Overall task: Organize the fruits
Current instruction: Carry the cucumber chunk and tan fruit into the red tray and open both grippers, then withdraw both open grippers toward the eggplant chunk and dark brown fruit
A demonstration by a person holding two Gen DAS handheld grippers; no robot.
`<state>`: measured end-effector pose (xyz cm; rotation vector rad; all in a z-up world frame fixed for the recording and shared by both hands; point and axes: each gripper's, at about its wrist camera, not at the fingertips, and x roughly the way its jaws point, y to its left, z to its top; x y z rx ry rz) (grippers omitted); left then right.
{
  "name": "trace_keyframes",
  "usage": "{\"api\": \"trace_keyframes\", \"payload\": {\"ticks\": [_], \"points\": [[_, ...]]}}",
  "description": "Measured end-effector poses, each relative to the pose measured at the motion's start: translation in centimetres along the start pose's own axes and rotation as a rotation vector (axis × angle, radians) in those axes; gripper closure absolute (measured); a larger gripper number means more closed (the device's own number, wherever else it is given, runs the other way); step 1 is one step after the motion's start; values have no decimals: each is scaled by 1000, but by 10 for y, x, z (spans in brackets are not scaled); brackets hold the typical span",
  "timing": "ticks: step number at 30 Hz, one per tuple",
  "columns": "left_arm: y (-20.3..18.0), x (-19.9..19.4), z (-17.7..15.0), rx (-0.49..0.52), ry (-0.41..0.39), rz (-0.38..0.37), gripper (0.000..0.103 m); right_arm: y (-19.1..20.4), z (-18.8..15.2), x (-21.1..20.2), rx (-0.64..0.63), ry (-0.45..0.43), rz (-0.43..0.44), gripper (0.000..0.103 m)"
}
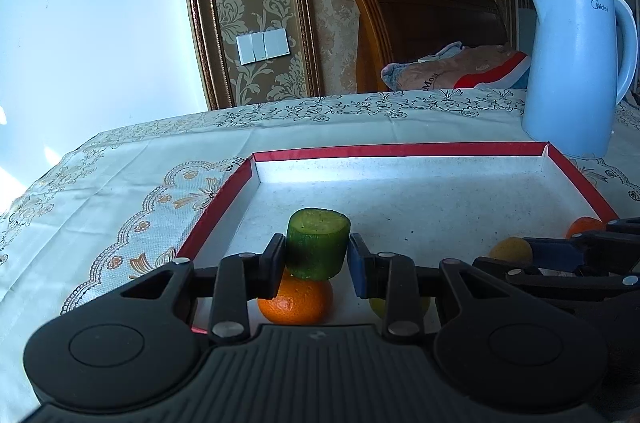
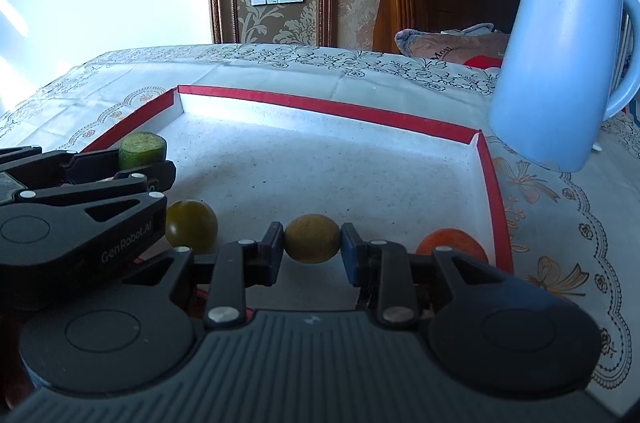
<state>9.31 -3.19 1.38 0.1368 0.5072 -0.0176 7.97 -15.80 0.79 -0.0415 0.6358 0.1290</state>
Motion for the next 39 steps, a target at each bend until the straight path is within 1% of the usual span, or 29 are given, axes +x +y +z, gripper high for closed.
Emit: {"api": "trace_keyframes", "payload": {"ticks": [2, 3, 4, 5, 6, 9, 12, 13, 15, 16, 18, 25, 26, 27, 28, 29, 33, 35, 36, 37, 38, 39], "points": [[0, 0, 0, -7, 0, 1, 71, 1, -1, 0, -5, -3, -1, 72], [0, 0, -1, -7, 0, 5, 69, 1, -1, 0, -3, -6, -1, 71], [0, 1, -1, -3, 0, 9, 66, 1, -1, 0, -4, -7, 4, 66], [0, 2, -2, -8, 1, 10, 61, 1, -2, 0, -5, -8, 3, 65], [1, 2, -2, -10, 1, 18, 58, 1, -2, 0, -7, -9, 2, 65], [4, 2, -2, -22, 2, 16, 53, 0, -2, -2, -4, -11, 5, 65], [6, 0, -2, -30, 4, 8, 53, -2, -2, -5, 11, -19, 13, 65], [6, -1, -2, -34, 5, 6, 53, -3, -2, -7, 15, -24, 12, 62], [8, -3, -2, -42, 7, 2, 52, -6, -3, -12, 25, -37, 7, 60], [10, -5, -1, -52, 8, 0, 50, -8, -3, -14, 34, -41, 9, 60], [13, -8, -1, -70, 0, 2, 43, -11, -4, -20, 50, -56, 16, 61], [23, -26, -6, -100, -18, -5, 41, -12, -14, -44, 62, -98, 29, 60], [24, -29, -7, -104, -18, -8, 36, -12, -16, -48, 63, -104, 32, 57], [24, -32, -9, -106, -22, -7, 32, -12, -18, -51, 65, -115, 30, 49], [25, -36, -10, -107, -29, -7, 32, -12, -21, -56, 65, -124, 26, 41], [26, -39, -11, -107, -32, -8, 31, -12, -23, -60, 65, -132, 26, 40], [28, -50, -17, -98, -43, -6, 31, -14, -32, -73, 68, -144, 36, 40], [30, -54, -22, -101, -39, -8, 31, -16, -38, -80, 75, -144, 40, 36], [31, -56, -25, -101, -34, -10, 29, -17, -42, -83, 79, -145, 39, 30], [33, -58, -29, -100, -30, -12, 27, -19, -47, -86, 81, -147, 37, 30], [34, -60, -31, -100, -32, -12, 23, -20, -50, -89, 80, -147, 34, 30], [35, -63, -35, -96, -36, -8, 23, -22, -54, -91, 78, -144, 33, 30]]}}
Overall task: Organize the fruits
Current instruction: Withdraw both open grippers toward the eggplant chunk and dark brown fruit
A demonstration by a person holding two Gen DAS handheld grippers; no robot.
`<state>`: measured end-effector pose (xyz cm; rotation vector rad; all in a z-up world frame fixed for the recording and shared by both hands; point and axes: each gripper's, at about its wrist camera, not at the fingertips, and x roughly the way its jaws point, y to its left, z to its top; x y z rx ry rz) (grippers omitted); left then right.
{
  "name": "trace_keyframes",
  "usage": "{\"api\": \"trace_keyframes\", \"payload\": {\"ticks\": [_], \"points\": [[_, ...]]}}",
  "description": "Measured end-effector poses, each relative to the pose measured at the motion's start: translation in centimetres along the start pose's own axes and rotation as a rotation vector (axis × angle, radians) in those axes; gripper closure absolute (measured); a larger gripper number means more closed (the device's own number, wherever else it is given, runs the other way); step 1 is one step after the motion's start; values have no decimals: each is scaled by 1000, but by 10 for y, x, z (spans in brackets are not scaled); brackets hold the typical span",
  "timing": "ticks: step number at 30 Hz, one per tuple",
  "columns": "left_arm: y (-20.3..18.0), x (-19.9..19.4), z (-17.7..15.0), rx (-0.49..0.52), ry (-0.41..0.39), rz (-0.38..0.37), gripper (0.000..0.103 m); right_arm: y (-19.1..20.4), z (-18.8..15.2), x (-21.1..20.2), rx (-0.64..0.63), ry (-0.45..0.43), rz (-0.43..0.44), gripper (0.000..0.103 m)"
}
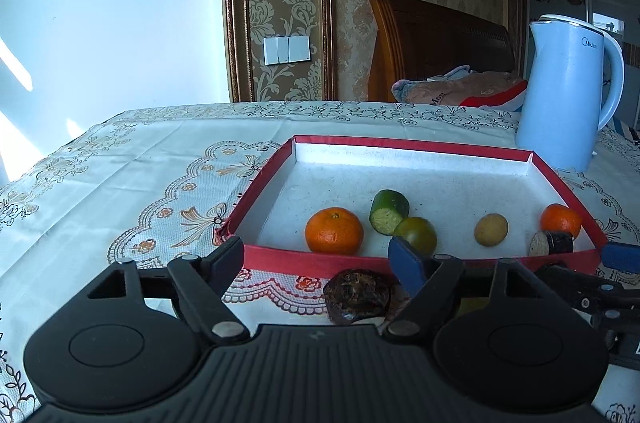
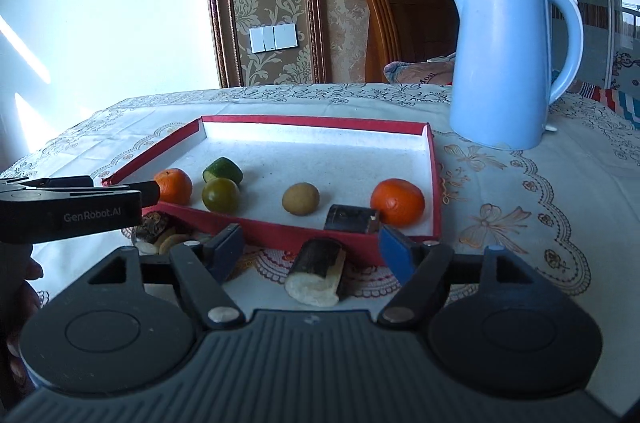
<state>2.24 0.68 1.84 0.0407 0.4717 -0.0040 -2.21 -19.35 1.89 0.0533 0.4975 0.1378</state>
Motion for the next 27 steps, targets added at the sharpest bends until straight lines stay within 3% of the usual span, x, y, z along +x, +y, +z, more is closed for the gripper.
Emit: {"api": "trace_keyframes", "payload": {"ticks": [5, 8, 12, 18, 21, 27], "points": [[6, -12, -13, 36, -24, -17, 22, -9, -13, -9, -2, 33, 7, 30], [7, -14, -18, 52, -26, -22, 22, -12, -15, -11, -7, 45, 8, 35], [13, -15, -19, 20, -29, -37, 22, -8, -13, -7, -29, 62, 1, 46], [21, -13, -21, -30, -17, -49, 22, -1, -7, 5, -53, 73, -11, 46], [22, -13, -21, -29, -18, -53, 22, 3, -5, 15, -58, 104, -9, 58], [19, -15, -22, -10, -29, -61, 22, 3, -3, 26, -42, 142, -12, 58]]}}
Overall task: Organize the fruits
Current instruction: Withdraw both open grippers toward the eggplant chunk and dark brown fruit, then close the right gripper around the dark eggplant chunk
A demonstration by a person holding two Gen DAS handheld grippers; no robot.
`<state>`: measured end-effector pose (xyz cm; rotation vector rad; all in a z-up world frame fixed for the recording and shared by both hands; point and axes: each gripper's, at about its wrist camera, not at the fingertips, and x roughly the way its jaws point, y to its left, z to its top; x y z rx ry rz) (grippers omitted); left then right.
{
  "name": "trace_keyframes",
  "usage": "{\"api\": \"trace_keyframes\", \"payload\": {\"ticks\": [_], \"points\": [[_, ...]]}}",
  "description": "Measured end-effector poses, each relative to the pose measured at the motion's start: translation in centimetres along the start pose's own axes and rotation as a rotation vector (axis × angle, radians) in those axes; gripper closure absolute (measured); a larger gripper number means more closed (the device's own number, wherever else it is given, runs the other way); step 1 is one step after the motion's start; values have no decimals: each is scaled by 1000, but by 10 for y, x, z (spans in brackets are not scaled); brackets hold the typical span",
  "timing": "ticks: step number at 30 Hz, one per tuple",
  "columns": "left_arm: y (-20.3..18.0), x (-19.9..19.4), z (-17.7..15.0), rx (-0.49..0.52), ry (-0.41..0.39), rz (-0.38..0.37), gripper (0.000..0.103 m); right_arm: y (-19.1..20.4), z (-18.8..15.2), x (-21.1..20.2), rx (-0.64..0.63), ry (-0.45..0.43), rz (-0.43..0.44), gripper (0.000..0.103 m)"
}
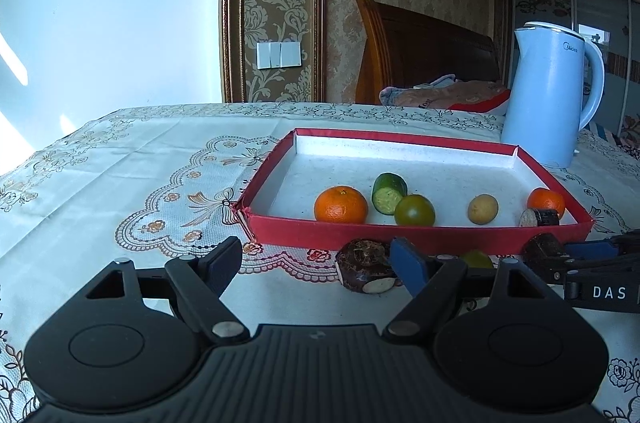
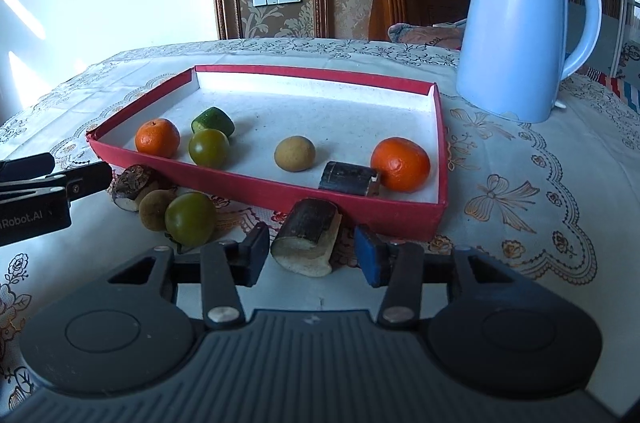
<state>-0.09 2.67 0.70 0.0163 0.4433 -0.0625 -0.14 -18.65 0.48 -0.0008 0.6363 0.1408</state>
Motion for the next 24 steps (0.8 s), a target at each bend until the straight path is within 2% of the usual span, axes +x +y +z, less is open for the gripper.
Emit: {"api": "trace_keyframes", "payload": {"ticks": [1, 2, 24], "points": [[0, 0, 0, 2, 2, 0, 22, 0, 0, 2, 3, 9, 0, 66], [-1, 1, 0, 4, 6, -1, 22, 0, 1, 4, 3, 14, 6, 67], [-13, 18, 0, 81, 108, -4, 22, -3, -1, 1, 28, 10, 13, 67]]}}
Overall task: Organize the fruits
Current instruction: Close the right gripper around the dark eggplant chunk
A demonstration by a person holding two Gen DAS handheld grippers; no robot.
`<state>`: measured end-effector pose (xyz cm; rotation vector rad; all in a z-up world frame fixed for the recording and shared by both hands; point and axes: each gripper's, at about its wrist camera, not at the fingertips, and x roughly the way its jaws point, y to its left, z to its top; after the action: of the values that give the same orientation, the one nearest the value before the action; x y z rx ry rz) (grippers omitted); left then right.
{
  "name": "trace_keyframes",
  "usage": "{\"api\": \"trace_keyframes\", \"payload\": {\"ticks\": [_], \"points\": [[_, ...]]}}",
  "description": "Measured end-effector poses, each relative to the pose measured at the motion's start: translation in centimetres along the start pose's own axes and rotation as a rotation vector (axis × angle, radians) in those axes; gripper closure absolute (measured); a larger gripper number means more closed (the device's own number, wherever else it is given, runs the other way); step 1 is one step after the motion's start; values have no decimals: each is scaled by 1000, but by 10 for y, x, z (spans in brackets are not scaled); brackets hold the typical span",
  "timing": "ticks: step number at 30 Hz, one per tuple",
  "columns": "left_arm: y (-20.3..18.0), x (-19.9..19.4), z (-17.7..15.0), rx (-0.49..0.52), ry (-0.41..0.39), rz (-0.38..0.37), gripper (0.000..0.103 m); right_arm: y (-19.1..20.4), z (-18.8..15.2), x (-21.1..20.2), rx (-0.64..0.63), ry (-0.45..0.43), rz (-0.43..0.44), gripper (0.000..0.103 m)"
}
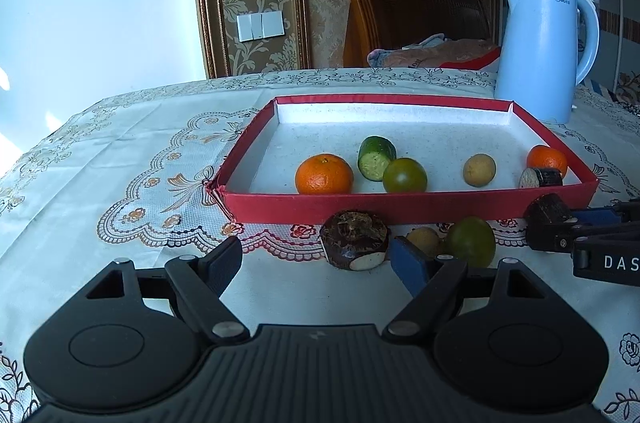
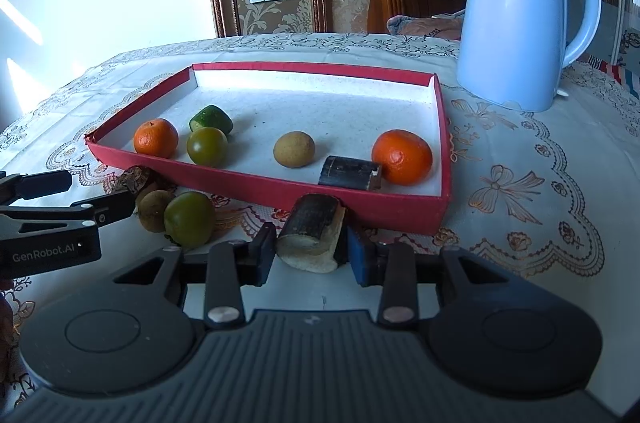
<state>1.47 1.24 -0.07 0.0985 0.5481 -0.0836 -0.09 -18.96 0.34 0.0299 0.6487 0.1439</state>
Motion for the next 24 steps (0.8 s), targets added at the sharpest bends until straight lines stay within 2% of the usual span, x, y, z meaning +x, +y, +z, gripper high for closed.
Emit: {"api": "trace_keyframes", "payload": {"ticks": [14, 24], "points": [[-10, 24, 8, 47, 76, 32, 22, -1, -7, -7, 17, -10, 9, 67], [-4, 36, 14, -10, 104, 16, 20, -1, -7, -6, 21, -12, 11, 67]]}}
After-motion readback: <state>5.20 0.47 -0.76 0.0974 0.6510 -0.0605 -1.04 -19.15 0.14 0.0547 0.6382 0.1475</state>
